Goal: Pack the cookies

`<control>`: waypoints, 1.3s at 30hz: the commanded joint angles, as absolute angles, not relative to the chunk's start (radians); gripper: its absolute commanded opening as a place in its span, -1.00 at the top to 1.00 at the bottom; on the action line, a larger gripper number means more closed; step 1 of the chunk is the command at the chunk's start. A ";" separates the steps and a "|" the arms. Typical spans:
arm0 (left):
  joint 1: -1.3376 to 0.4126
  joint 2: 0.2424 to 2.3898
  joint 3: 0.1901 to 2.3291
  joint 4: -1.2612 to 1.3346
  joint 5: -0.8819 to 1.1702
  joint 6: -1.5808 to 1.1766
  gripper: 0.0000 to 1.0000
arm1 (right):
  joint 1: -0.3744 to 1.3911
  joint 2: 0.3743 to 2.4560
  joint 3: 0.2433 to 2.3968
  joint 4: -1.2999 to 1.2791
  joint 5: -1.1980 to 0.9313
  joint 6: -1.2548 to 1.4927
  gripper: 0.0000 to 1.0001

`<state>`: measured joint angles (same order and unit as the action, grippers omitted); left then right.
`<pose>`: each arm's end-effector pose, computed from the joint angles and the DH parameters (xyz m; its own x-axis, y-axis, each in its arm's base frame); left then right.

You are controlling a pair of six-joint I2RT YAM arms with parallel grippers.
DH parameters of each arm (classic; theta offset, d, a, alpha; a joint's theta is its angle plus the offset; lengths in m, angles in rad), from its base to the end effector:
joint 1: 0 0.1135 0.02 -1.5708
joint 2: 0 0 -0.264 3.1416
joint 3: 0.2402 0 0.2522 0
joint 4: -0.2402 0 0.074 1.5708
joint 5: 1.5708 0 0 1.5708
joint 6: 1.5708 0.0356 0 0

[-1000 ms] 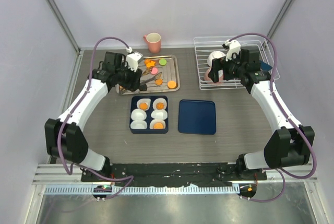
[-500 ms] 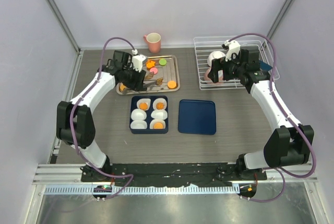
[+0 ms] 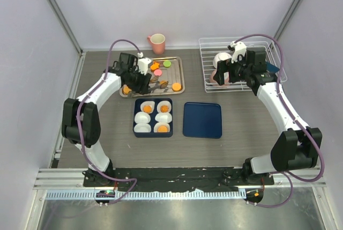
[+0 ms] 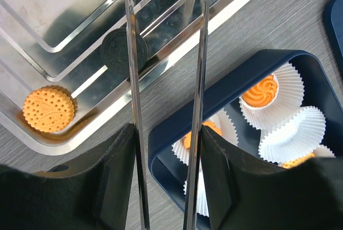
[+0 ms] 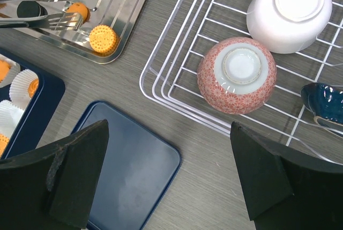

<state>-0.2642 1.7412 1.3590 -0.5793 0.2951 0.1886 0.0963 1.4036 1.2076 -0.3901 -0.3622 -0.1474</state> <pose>0.3605 -0.1083 0.2494 -0.7006 0.3754 -0.6069 0.5517 0.8243 -0.1270 0.3147 0.0431 0.3256 -0.4882 -0.1851 -0.8529 -0.4604 0.8848 0.0715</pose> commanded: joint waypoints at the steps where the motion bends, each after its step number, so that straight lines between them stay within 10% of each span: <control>1: -0.265 1.755 1.410 -0.529 0.308 0.189 -0.06 | 0.094 1.404 1.215 -0.377 -0.377 -0.152 -0.99; 39: -0.267 1.580 1.399 -0.560 0.331 0.170 0.35 | 0.094 1.422 1.213 -0.380 -0.376 -0.156 -1.00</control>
